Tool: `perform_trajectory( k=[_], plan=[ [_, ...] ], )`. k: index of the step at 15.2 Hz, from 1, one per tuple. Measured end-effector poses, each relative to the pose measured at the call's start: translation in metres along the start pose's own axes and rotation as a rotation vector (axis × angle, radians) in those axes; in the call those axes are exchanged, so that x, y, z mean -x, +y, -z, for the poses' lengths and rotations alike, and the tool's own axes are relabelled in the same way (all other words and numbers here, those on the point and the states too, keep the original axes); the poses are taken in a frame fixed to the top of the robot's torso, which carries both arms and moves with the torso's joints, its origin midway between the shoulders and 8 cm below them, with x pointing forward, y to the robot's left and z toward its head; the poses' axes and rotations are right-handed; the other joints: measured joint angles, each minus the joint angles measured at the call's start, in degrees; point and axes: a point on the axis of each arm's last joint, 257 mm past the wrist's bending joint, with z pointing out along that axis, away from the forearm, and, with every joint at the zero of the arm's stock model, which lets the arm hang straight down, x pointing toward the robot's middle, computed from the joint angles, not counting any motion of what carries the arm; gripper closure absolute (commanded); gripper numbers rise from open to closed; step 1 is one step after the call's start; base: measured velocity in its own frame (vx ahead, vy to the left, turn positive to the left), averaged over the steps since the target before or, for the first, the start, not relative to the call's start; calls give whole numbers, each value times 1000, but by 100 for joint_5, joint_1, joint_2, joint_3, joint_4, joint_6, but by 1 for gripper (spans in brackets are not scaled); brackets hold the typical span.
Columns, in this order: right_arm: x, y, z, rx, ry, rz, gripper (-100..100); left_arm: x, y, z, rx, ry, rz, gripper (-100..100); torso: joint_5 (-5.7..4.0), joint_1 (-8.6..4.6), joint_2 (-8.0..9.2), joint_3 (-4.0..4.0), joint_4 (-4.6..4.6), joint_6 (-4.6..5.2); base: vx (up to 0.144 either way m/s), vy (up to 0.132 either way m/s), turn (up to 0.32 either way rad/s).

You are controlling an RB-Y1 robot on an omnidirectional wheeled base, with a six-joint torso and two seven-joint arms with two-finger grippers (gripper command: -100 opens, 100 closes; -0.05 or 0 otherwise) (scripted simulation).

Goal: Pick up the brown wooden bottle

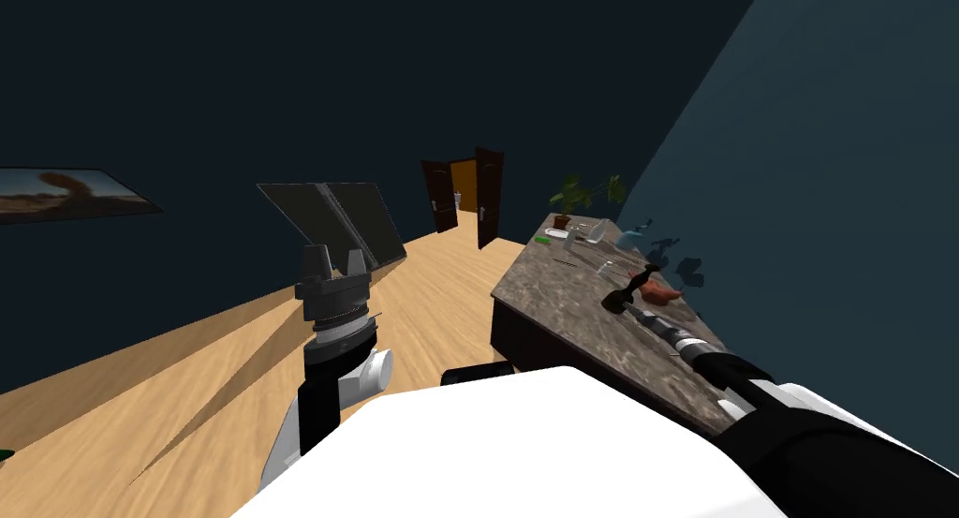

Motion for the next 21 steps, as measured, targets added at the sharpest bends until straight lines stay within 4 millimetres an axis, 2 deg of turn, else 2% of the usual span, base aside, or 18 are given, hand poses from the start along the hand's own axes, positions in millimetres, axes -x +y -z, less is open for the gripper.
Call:
perform_trajectory(
  k=[2,4,8,9,14,21],
  plan=[
    [10,-37,8,-72,8,48,-100,0,0,0,0,0,0,0,0,-1,-8,-5,-2,0,102,68,176],
    [18,-52,9,-114,11,78,-100,0,0,0,0,0,0,0,-1,-4,4,1,0,3,69,54,113],
    [38,-106,22,-236,20,152,-100,0,0,0,0,0,0,0,-1,-3,-3,-2,-1,2,95,56,187],
    [39,-110,24,-245,20,157,-100,0,0,0,0,0,0,0,-2,-6,6,2,0,5,10,-4,-167],
    [25,-79,-10,-205,41,151,-100,0,0,0,0,0,0,0,-13,-45,58,33,13,9,-35,-31,-131],
    [14,-32,-54,-143,54,147,-100,0,0,0,0,0,0,0,-12,-38,57,33,13,10,-28,-23,-115]
  ],
)
